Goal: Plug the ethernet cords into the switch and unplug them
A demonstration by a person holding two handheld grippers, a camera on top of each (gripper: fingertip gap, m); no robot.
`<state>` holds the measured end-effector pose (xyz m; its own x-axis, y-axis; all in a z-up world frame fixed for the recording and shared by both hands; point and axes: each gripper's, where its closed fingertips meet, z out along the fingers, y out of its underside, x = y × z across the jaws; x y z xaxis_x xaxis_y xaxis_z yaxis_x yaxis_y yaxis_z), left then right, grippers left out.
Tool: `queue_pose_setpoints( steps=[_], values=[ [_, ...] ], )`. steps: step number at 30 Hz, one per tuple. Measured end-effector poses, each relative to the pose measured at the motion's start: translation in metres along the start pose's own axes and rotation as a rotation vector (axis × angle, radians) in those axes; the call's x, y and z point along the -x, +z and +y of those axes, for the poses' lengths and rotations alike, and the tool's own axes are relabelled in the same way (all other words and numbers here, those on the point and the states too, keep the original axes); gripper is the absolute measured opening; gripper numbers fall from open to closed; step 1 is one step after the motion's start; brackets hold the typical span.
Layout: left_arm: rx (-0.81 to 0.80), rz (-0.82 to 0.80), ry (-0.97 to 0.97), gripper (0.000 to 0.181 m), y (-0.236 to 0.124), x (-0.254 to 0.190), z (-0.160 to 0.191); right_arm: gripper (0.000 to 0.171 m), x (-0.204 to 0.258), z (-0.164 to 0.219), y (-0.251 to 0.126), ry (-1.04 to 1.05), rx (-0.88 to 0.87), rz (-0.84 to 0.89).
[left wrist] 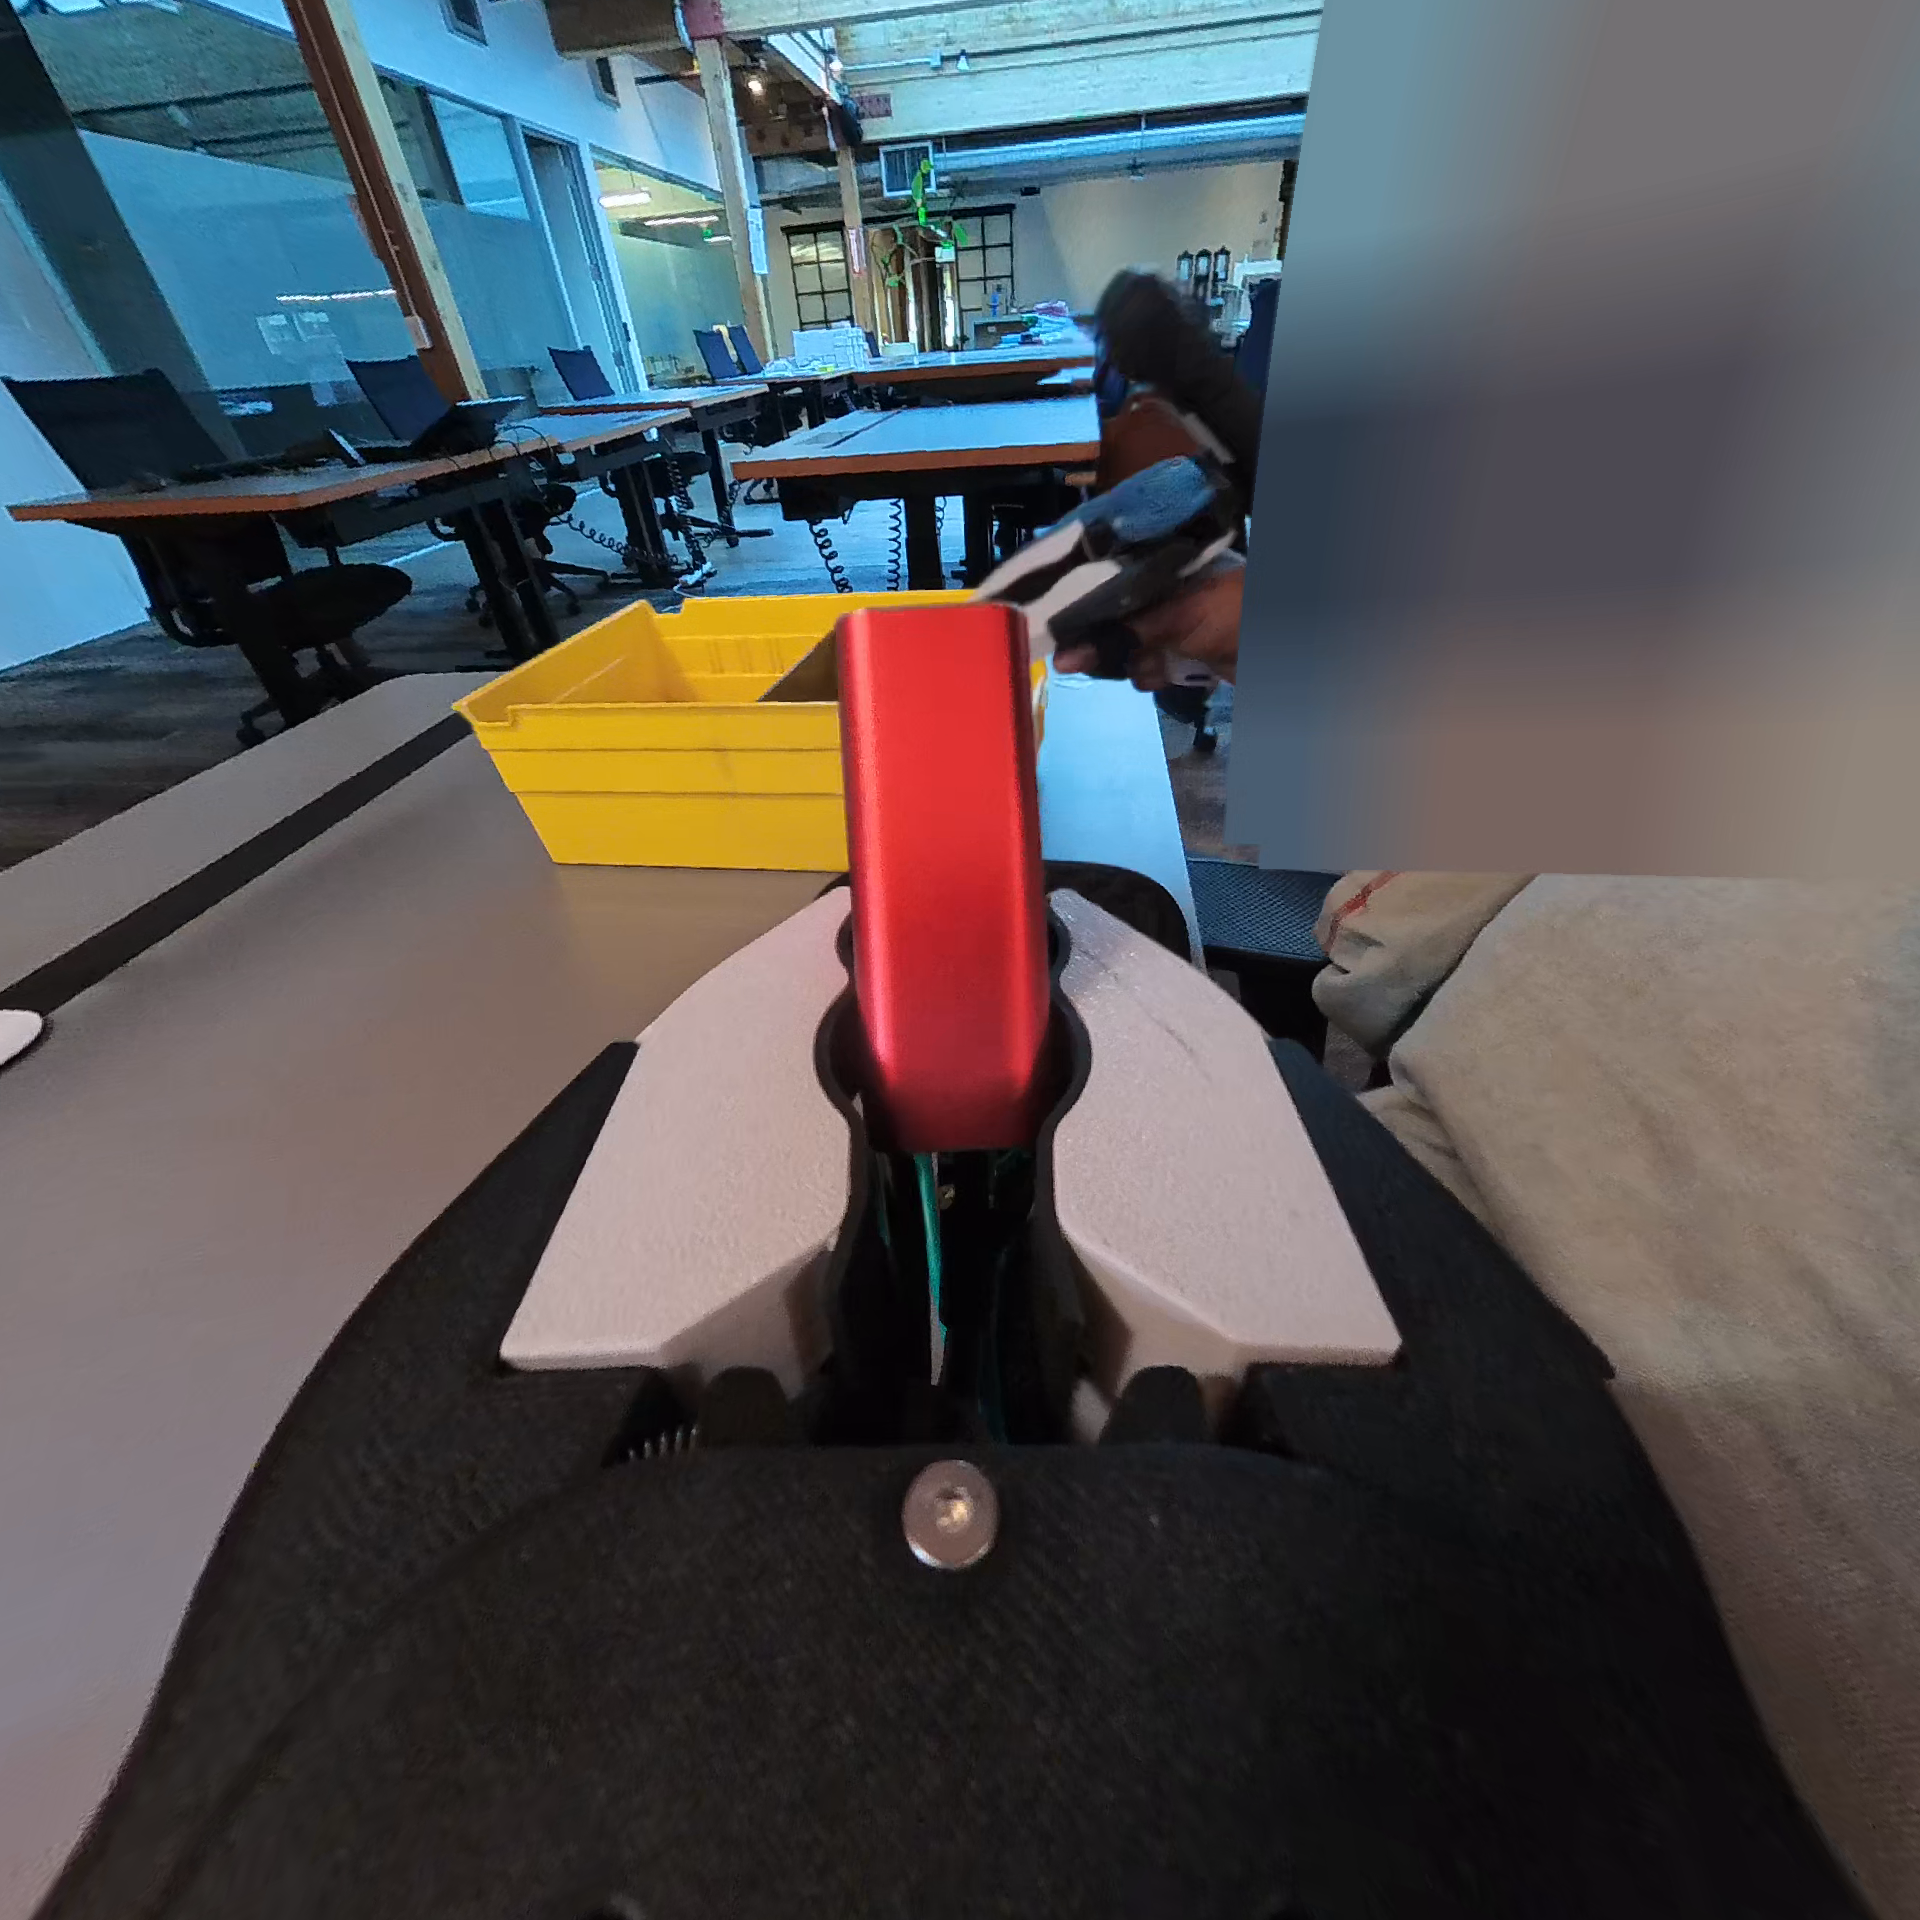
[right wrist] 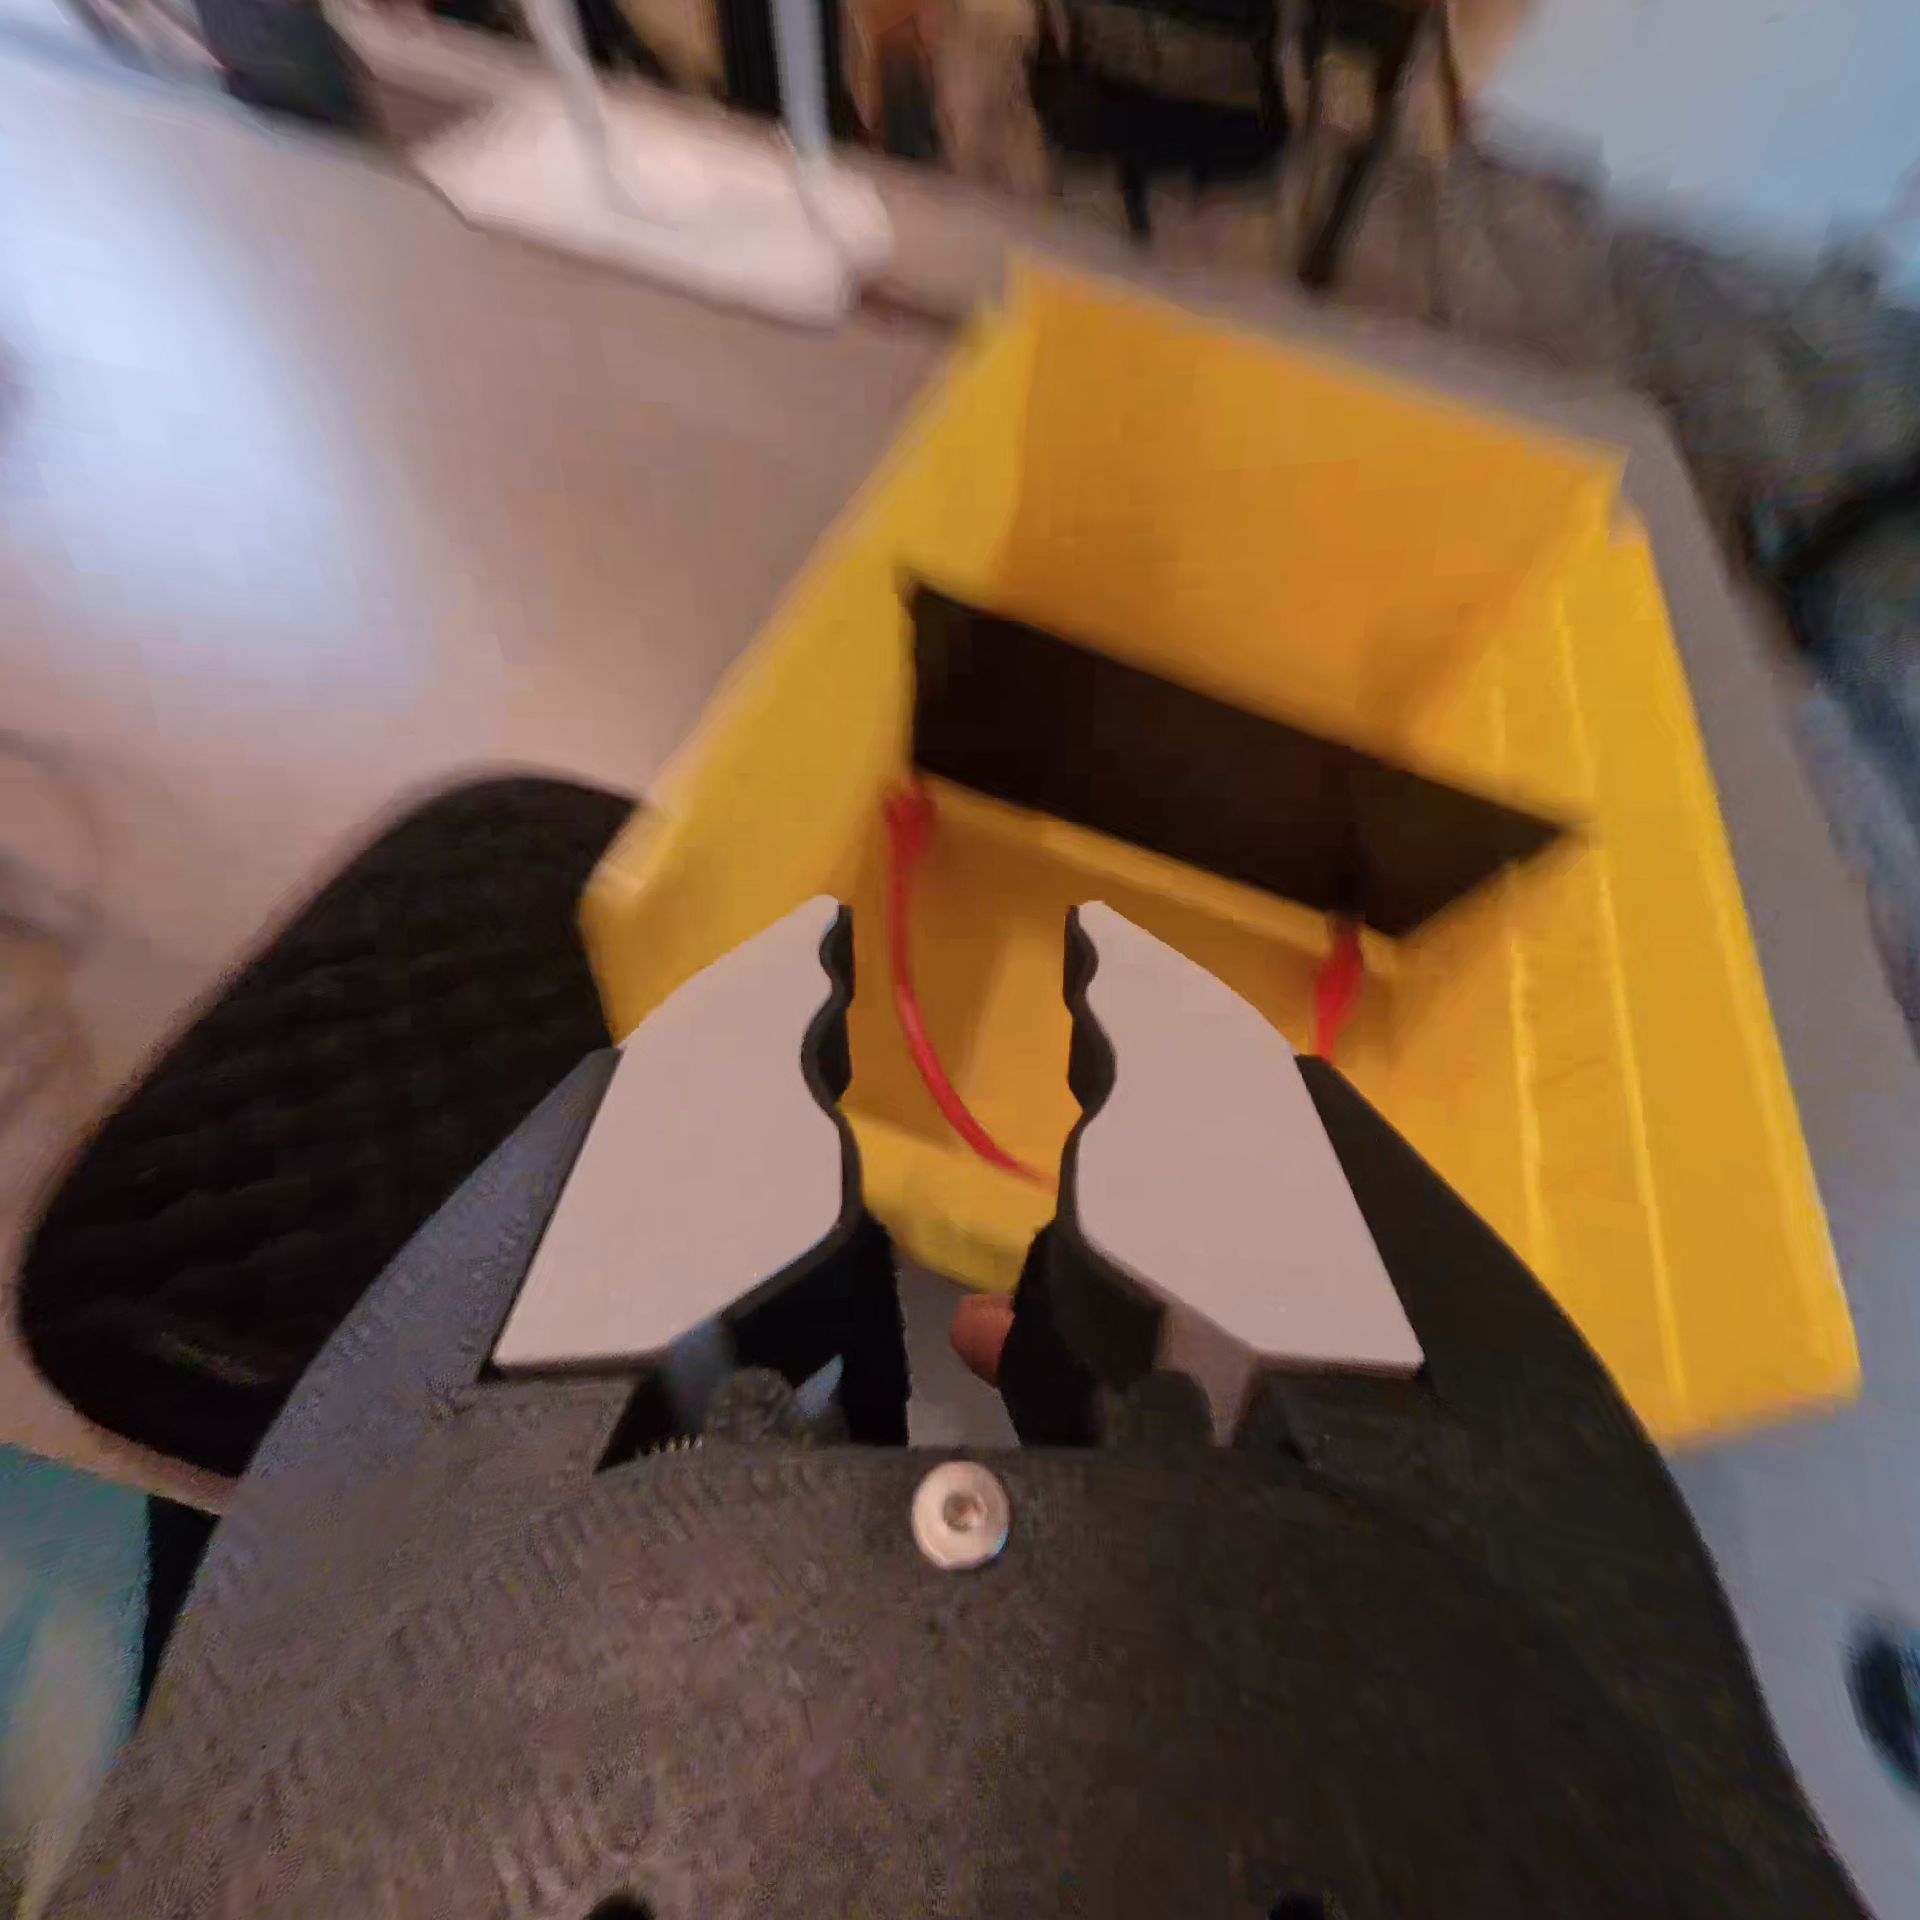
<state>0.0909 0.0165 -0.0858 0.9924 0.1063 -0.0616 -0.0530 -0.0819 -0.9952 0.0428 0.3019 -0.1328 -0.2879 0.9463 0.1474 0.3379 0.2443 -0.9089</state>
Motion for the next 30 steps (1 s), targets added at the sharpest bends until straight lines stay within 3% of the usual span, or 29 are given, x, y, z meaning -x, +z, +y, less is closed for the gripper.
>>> queue_pose_setpoints(
  steps=[3, 5, 9, 15, 17, 18, 21, 23, 25, 27, 30],
  values=[
    [-0.009, 0.000, -0.018, 0.029, -0.001, 0.002, -0.001, 0.050, 0.073, -0.077, -0.025, -0.174, -0.421, -0.266],
    [-0.001, 0.007, -0.007, 0.029, 0.000, -0.001, 0.000, 0.057, 0.133, -0.101, -0.041, -0.271, -0.557, -0.478],
    [0.036, 0.043, 0.032, 0.029, 0.003, -0.010, 0.004, 0.069, 0.233, -0.110, -0.041, -0.319, -0.564, -0.839],
    [0.112, 0.116, 0.103, 0.029, 0.010, -0.030, 0.014, 0.056, 0.301, -0.110, -0.027, -0.380, -0.494, -0.996],
    [0.138, 0.131, 0.124, 0.029, 0.012, -0.034, 0.018, 0.035, 0.309, -0.099, -0.025, -0.477, -0.448, -1.008],
    [0.142, 0.126, 0.131, 0.030, 0.011, -0.033, 0.018, 0.033, 0.308, -0.099, -0.026, -0.474, -0.455, -1.012],
    [0.135, -0.042, 0.113, 0.057, 0.001, -0.004, 0.011, 0.029, 0.285, -0.112, -0.022, -0.380, -0.545, -0.918],
    [0.005, -0.180, 0.096, 0.065, -0.013, 0.017, -0.012, 0.028, 0.254, -0.128, -0.019, -0.228, -0.648, -0.829],
    [-0.198, -0.215, 0.033, 0.064, -0.028, 0.020, -0.043, 0.028, 0.219, -0.145, -0.023, -0.036, -0.794, -0.771],
    [-0.302, -0.051, -0.077, 0.058, -0.029, -0.001, -0.059, 0.028, 0.191, -0.156, -0.035, 0.130, -0.958, -0.747],
    [-0.291, 0.266, -0.270, 0.057, -0.007, -0.043, -0.056, 0.028, 0.173, -0.162, -0.050, 0.275, -1.137, -0.727]
  ],
)
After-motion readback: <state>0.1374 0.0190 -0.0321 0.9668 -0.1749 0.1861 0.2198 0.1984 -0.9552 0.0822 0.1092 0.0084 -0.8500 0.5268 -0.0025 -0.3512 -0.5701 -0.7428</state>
